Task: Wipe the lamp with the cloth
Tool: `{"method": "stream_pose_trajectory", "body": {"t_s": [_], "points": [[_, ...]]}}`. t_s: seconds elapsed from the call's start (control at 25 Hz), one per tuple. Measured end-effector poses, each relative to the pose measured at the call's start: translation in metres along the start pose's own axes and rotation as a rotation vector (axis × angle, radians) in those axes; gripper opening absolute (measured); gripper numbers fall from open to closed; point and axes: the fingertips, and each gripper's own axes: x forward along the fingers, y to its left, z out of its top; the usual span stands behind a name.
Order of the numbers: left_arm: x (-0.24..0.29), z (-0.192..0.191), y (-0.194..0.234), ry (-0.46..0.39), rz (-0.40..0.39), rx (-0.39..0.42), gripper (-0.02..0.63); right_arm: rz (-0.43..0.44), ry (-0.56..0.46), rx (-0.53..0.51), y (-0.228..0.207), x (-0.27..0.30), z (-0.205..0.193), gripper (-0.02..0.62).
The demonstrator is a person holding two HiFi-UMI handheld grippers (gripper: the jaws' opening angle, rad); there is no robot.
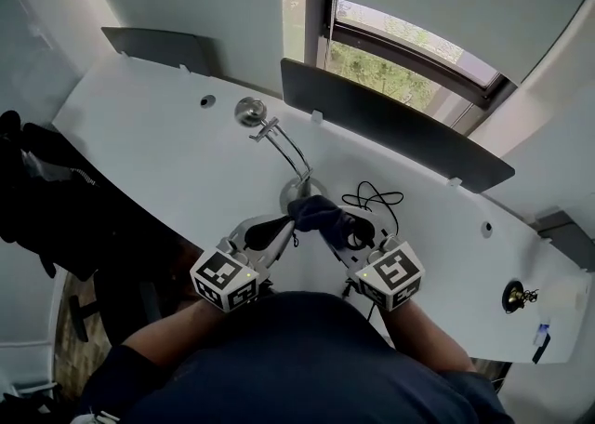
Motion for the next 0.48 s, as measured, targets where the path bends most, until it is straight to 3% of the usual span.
{"method": "stream_pose_trajectory", "body": {"t_s": [0.2, 0.48], "points": [[-0.004, 0.005, -0.017, -0.031, -0.04, 0.019, 0.008, 0.015, -0.093, 0.038, 0.013, -0.013, 0.018, 0.135], [-0.009, 0.003, -0.028, -0.033, -0.067, 0.056, 0.008, 0.061, -0.136, 0.094, 0.038, -0.015, 0.006, 0.135]]}}
